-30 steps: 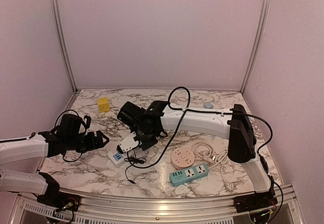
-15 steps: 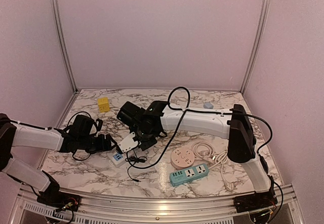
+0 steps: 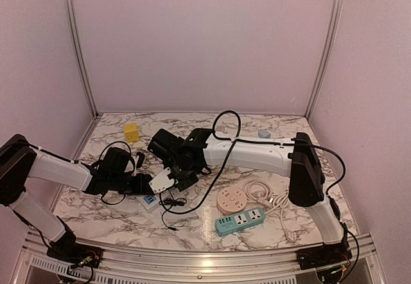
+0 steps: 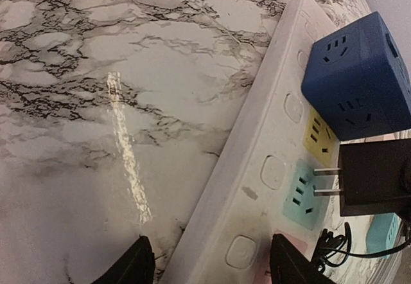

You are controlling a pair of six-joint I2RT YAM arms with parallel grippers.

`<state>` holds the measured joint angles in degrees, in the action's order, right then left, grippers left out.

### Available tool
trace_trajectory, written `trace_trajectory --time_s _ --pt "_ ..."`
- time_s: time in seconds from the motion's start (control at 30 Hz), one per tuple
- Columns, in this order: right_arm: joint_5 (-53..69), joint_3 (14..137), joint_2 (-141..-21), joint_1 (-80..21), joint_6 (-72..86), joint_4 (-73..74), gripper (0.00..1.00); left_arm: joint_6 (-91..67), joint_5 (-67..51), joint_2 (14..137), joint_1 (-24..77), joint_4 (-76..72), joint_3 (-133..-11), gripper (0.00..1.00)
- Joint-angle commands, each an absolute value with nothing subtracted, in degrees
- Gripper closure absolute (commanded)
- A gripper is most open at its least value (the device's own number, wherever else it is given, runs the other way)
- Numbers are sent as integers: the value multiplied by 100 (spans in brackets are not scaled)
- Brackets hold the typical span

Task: Insert the plug
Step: Insert the plug into the socket slot.

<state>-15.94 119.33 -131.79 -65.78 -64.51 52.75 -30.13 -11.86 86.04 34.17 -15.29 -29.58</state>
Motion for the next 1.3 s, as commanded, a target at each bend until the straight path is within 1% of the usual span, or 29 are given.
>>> trace_trajectory --time_s 0.0,0.1,0.2,0.57,1.27 --pt "-1561 11897 -13100 -6635 -6454 5173 100 -2972 -1364 8835 3646 -1778 -2991 41" --pt "-1581 11839 -13086 -6636 -6462 5165 100 -3029 -1375 8923 3782 -1869 -2970 48" --pt "-1596 11751 -13052 -6639 -6452 5187 100 -3071 -1365 8990 3911 -1931 -2930 49" --pt "-1780 11064 -12606 -6645 -6654 5178 100 -3085 -1310 9018 3946 -2046 -2758 49" --pt "-2050 11292 -12806 -6771 -7281 5030 100 -3188 -1497 9071 4095 -2333 -2759 50"
